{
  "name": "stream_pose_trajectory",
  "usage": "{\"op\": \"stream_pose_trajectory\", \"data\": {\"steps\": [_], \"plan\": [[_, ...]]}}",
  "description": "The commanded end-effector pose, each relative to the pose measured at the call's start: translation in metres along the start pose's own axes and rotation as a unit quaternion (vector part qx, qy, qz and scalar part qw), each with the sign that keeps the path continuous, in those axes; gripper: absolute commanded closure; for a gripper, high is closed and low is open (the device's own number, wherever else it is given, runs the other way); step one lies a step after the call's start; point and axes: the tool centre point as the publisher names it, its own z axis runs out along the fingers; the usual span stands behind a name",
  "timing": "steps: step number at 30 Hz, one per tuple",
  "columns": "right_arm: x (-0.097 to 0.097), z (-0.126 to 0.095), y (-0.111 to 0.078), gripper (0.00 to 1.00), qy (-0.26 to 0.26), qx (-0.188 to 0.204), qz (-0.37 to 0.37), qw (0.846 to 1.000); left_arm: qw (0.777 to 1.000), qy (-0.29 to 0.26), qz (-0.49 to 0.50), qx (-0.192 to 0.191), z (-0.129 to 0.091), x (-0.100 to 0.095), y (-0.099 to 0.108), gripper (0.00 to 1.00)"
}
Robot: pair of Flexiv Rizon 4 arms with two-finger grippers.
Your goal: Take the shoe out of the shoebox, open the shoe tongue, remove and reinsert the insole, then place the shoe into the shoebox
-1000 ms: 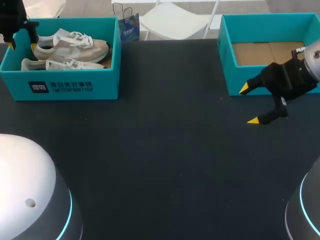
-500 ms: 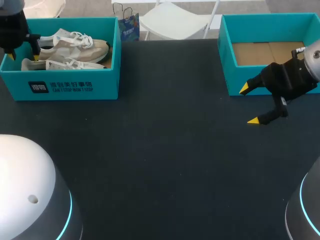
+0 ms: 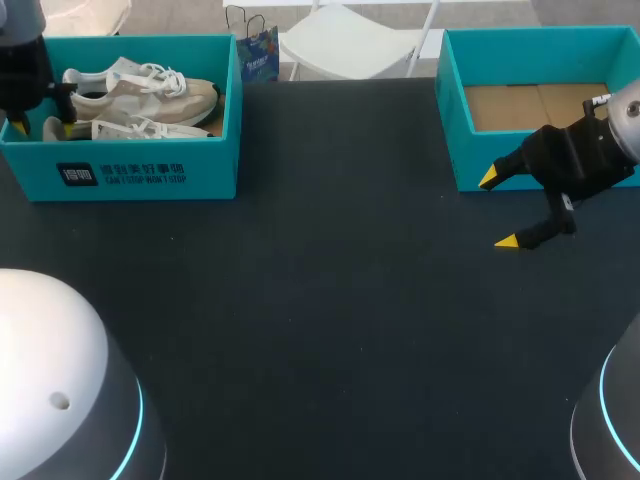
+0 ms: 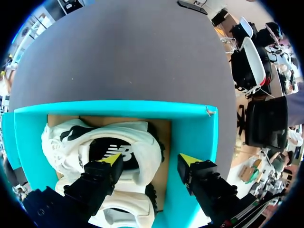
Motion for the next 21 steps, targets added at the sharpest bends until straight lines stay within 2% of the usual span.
{"op": "stream_pose_trajectory", "data": {"steps": [1,3,4,5,6,8,12,13,16,21], "plan": [[-0.001,0.001,0.0,0.0,0.001,0.002,0.0,1.0,1.0,0.001,-0.001,0.013,0.01,-0.001,0.011,0.34],[-0.001,0.001,0.0,0.0,0.001,0.002,0.0,1.0,1.0,0.006,-0.001,0.015,0.013,-0.001,0.01,0.37],[-0.001,0.001,0.0,0.0,0.001,0.002,0.0,1.0,1.0,0.006,0.0,0.015,0.013,-0.001,0.009,0.47],[-0.001,0.001,0.0,0.0,0.001,0.002,0.0,1.0,1.0,0.01,0.002,0.016,0.014,-0.001,0.009,0.51],[-0.001,0.001,0.0,0.0,0.001,0.002,0.0,1.0,1.0,0.01,0.002,0.016,0.014,-0.001,0.009,0.51],[-0.001,0.001,0.0,0.0,0.001,0.002,0.0,1.0,1.0,0.011,0.003,0.018,0.016,-0.001,0.007,0.58],[-0.001,0.001,0.0,0.0,0.001,0.002,0.0,1.0,1.0,0.014,0.006,0.026,0.018,0.001,0.004,0.84],[-0.001,0.001,0.0,0.0,0.001,0.002,0.0,1.0,0.999,0.019,0.009,0.028,0.018,0.001,0.003,0.98],[-0.001,0.001,0.0,0.0,0.001,0.002,0.0,1.0,0.999,0.029,0.025,0.031,0.011,0.002,-0.001,1.0],[-0.001,0.001,0.0,0.0,0.001,0.002,0.0,1.0,0.996,0.045,0.062,0.054,-0.016,0.005,-0.001,1.0]]}}
